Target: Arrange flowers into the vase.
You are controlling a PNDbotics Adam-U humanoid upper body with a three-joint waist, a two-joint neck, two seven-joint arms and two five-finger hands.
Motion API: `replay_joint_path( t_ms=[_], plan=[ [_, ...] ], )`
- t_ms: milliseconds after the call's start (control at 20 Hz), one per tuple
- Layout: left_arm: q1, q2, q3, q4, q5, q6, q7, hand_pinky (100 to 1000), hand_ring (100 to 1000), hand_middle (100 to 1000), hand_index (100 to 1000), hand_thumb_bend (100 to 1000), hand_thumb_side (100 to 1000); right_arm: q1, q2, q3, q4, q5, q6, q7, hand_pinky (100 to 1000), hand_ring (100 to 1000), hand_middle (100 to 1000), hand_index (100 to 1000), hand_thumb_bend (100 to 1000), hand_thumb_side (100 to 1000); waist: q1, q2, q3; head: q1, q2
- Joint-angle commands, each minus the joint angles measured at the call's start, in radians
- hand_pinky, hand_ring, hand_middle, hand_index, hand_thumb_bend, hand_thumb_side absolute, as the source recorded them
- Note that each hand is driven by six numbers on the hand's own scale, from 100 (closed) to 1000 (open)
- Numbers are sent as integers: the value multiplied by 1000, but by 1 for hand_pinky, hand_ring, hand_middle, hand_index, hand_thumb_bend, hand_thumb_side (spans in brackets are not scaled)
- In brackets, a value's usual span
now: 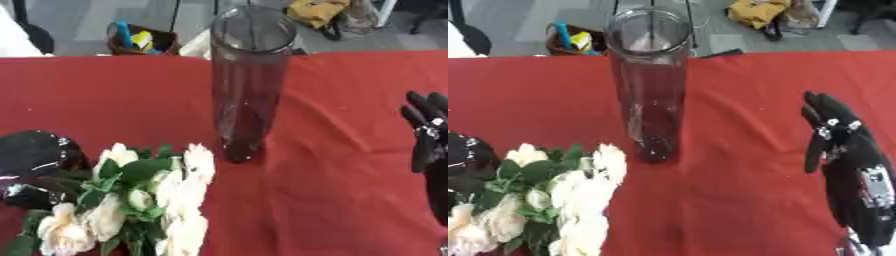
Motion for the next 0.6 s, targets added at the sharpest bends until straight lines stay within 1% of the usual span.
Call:
replay_joint_path(
  t_ms=[50,150,300,600],
  plan=[
    [-3,19,-8,13,-13,8,2,247,291,371,565,100,417,-6,-5,0,-19,6,1,2,995,1000,264,932,100,1000,-1,-16,3,1,-9],
    [-4,18,-8,14,-12,12,6,224,258,336,538,100,428,-7,-6,0,-19,6,1,2,995,1000,263,932,100,1000,-1,-16,4,0,-9],
    [-3,18,-7,14,-12,17,11,220,250,328,535,100,431,-7,-6,0,-19,5,0,3,995,1000,263,931,100,1000,-2,-15,5,1,-9],
    [-5,17,-7,13,-11,27,22,172,204,283,490,100,453,-6,-5,0,-19,5,-3,4,994,1000,263,931,100,1000,-4,-16,5,0,-12]
  ],
)
